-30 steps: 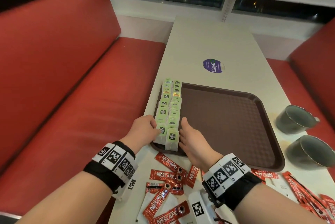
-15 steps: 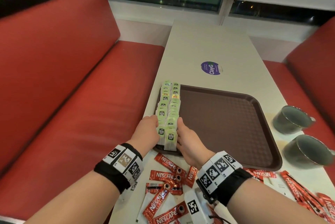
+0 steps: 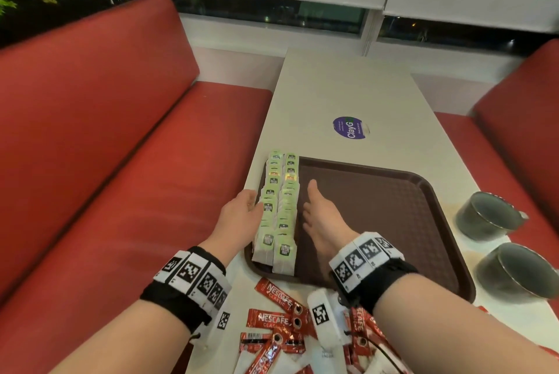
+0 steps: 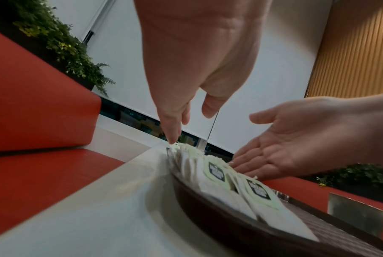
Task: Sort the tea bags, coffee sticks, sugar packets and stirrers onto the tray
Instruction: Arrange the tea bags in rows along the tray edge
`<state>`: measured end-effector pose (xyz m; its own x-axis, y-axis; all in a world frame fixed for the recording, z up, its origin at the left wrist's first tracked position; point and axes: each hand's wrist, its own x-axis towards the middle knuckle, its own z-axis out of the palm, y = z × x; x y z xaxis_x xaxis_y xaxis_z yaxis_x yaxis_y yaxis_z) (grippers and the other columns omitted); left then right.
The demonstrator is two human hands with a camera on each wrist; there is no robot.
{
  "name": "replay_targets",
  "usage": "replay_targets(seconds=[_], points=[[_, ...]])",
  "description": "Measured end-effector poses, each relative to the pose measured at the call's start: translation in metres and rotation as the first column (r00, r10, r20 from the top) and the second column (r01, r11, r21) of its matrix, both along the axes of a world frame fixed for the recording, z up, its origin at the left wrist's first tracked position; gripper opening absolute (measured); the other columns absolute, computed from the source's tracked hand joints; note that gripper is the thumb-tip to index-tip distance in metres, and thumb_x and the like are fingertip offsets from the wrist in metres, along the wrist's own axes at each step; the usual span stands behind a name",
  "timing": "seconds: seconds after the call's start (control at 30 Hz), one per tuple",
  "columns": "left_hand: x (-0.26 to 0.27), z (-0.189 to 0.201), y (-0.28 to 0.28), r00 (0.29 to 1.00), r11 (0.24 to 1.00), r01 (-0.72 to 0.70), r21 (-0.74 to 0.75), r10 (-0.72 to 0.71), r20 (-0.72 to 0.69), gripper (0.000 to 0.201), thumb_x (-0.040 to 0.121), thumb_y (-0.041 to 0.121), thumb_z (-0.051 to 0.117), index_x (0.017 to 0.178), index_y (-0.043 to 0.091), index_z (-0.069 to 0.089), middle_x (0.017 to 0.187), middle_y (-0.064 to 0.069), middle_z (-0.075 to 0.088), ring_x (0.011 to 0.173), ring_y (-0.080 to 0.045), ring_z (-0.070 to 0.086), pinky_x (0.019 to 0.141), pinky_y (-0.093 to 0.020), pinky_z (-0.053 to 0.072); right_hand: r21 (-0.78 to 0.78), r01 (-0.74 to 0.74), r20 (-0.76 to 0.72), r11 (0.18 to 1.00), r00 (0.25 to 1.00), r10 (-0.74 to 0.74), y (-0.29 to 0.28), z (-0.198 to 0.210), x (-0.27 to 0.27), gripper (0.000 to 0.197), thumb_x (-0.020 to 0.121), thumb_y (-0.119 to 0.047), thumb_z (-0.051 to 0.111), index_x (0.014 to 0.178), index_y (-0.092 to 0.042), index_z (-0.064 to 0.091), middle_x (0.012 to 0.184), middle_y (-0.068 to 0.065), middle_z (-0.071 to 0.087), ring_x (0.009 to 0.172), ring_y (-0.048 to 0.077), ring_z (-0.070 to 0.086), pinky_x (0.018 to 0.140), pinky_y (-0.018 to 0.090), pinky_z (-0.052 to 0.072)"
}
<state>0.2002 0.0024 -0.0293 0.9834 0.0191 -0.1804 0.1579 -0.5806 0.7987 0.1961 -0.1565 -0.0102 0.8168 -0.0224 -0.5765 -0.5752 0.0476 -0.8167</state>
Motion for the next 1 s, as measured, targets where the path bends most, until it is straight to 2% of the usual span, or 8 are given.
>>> replay_targets(seconds=[0.2,0.27,0.37,0.5,0.67,0.77,0.87,1.0], points=[[-0.006,-0.001,-0.006,1.0,1.0,-0.003,-0.011,0.003,0.024,0.031,0.096,0.023,0.051,0.125,0.015,0.055,0.128,-0.003,0.058,0.118,-0.014,0.052,0.091,-0.018,0.036,-0.02,0.005,0.028,1.0,1.0,-0.005,0.011,-0.002,0.041,0.063,0.098,-0.057,0.024,0.135,-0.012,0.049,0.129,0.001,0.055,0.127,0.021,0.046,0.091,0.029,0.031],[-0.012,0.002,-0.003,0.998,0.999,-0.022,-0.033,0.023,0.05,0.025,0.095,0.021,0.053,0.119,0.016,0.059,0.121,0.0,0.061,0.109,-0.01,0.054,0.089,-0.017,0.037,-0.068,0.02,0.046,0.998,0.999,-0.017,0.012,-0.009,0.051,0.064,0.096,-0.062,0.025,0.13,-0.016,0.053,0.117,-0.005,0.056,0.118,0.021,0.051,0.093,0.031,0.033],[-0.022,0.01,0.006,0.995,0.996,-0.049,-0.075,0.055,0.081,0.014,0.093,0.019,0.055,0.106,0.022,0.06,0.11,0.006,0.061,0.102,-0.006,0.053,0.086,-0.018,0.038,-0.04,0.018,0.063,0.999,0.998,-0.015,0.013,-0.013,0.053,0.059,0.094,-0.064,0.027,0.119,-0.02,0.057,0.123,0.001,0.062,0.103,0.017,0.057,0.095,0.031,0.038],[-0.041,0.016,0.023,0.99,0.994,-0.081,-0.073,0.088,0.108,0.01,0.092,0.022,0.057,0.1,0.026,0.059,0.103,0.012,0.061,0.1,-0.006,0.056,0.081,-0.019,0.039,-0.022,0.067,0.053,0.997,0.996,-0.066,0.006,0.004,0.046,0.073,0.097,-0.059,0.027,0.147,-0.007,0.03,0.148,0.012,0.039,0.138,0.027,0.035,0.11,0.038,0.028],[-0.082,0.017,0.045,0.996,0.999,-0.05,-0.011,0.051,0.076,0.011,0.091,0.023,0.06,0.101,0.027,0.061,0.1,0.014,0.063,0.09,0.006,0.055,0.068,-0.004,0.038,0.108,0.035,0.229,0.993,0.972,-0.059,-0.025,0.051,-0.008,0.064,0.1,-0.048,0.035,0.15,-0.011,0.021,0.154,0.006,0.03,0.143,0.02,0.027,0.117,0.036,0.022],[-0.113,0.016,0.047,0.999,0.998,0.051,0.042,-0.052,0.016,0.011,0.089,0.024,0.062,0.098,0.03,0.062,0.098,0.017,0.063,0.09,0.008,0.055,0.067,0.0,0.037,-0.06,-0.088,0.361,0.994,0.927,0.104,-0.06,0.069,-0.071,0.048,0.097,-0.036,0.047,0.142,-0.021,0.041,0.145,-0.005,0.046,0.133,0.009,0.042,0.111,0.033,0.034],[-0.143,0.014,0.038,0.981,0.979,0.187,0.075,-0.183,-0.064,0.015,0.089,0.029,0.061,0.092,0.043,0.056,0.099,0.027,0.058,0.094,0.012,0.054,0.073,-0.001,0.038,-0.341,-0.172,0.323,0.924,0.902,0.287,-0.097,0.07,-0.136,0.039,0.085,-0.05,0.053,0.121,-0.039,0.059,0.124,-0.019,0.062,0.116,0.002,0.057,0.101,0.034,0.043],[-0.172,0.013,0.023,0.957,0.958,0.274,0.081,-0.264,-0.119,0.014,0.088,0.031,0.063,0.096,0.041,0.058,0.101,0.03,0.055,0.094,0.016,0.05,0.084,-0.008,0.043,-0.506,-0.121,0.225,0.854,0.937,0.267,-0.128,0.058,-0.205,0.02,0.085,-0.036,0.062,0.103,-0.041,0.067,0.101,-0.022,0.07,0.093,-0.003,0.065,0.085,0.026,0.048]])
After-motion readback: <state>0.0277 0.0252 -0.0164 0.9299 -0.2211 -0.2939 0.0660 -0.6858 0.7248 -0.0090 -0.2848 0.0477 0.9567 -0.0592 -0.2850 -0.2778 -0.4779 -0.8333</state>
